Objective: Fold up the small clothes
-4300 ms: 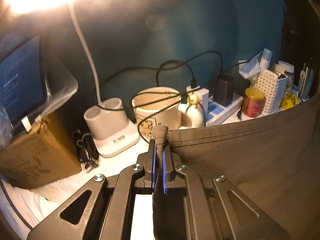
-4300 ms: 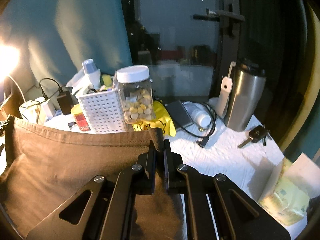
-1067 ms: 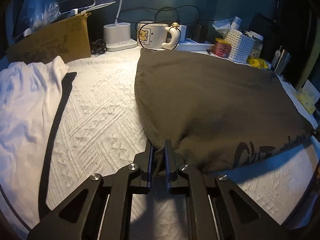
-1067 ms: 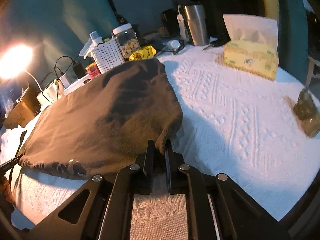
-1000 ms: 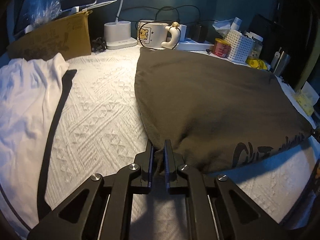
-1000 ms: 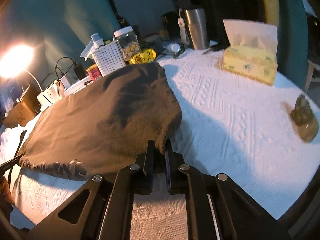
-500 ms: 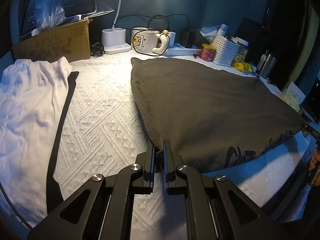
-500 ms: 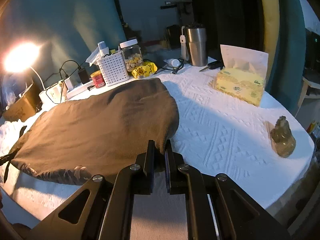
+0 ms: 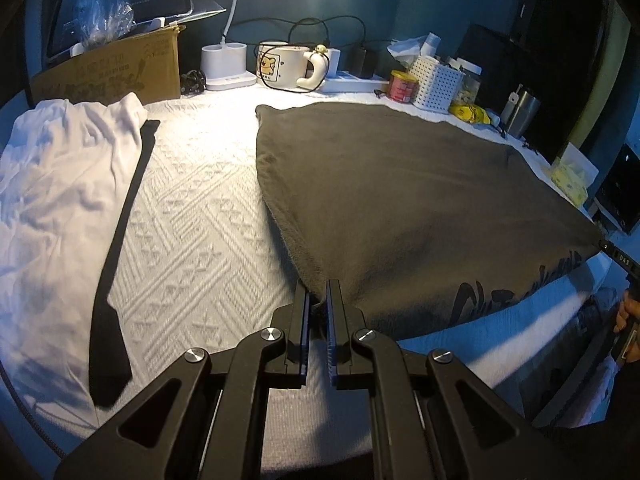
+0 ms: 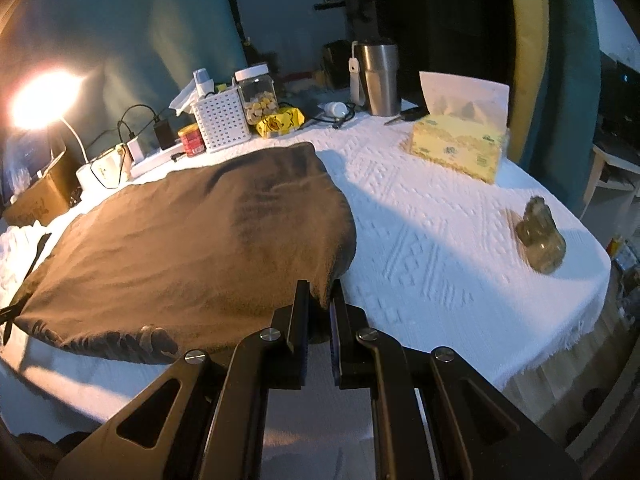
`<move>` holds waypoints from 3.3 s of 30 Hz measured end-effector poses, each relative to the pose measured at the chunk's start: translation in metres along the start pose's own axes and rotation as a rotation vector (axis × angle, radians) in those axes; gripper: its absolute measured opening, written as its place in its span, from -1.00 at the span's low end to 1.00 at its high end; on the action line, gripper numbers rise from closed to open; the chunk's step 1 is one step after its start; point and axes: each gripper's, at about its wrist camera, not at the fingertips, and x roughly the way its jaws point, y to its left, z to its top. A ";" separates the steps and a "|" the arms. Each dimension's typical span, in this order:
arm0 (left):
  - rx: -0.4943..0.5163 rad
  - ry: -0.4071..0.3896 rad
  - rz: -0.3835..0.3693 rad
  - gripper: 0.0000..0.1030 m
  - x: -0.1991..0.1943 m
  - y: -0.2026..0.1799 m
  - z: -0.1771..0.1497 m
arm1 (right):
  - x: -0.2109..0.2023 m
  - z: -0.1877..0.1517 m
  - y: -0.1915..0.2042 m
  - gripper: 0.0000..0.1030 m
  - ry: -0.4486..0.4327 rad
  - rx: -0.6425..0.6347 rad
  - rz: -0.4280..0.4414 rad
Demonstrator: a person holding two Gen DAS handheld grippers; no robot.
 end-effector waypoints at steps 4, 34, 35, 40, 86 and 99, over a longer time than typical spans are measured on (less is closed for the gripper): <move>0.010 0.012 -0.002 -0.89 -0.001 -0.002 -0.010 | 0.000 -0.011 -0.005 -0.81 0.011 0.007 -0.008; 0.034 0.019 0.073 -0.71 -0.012 0.005 -0.018 | 0.008 -0.038 -0.015 -0.80 0.033 0.063 -0.023; 0.035 0.016 0.073 -0.70 -0.011 0.006 -0.016 | 0.008 -0.037 -0.015 -0.80 0.034 0.065 -0.024; 0.035 0.028 0.095 -0.70 0.001 0.012 -0.005 | 0.008 -0.036 -0.015 -0.80 0.042 0.071 -0.022; 0.150 0.014 -0.057 0.03 0.027 -0.032 0.037 | -0.033 -0.054 -0.007 0.30 0.050 0.227 -0.090; 0.108 0.021 -0.024 0.03 0.033 -0.005 0.035 | -0.012 -0.052 0.012 0.31 0.095 0.254 -0.057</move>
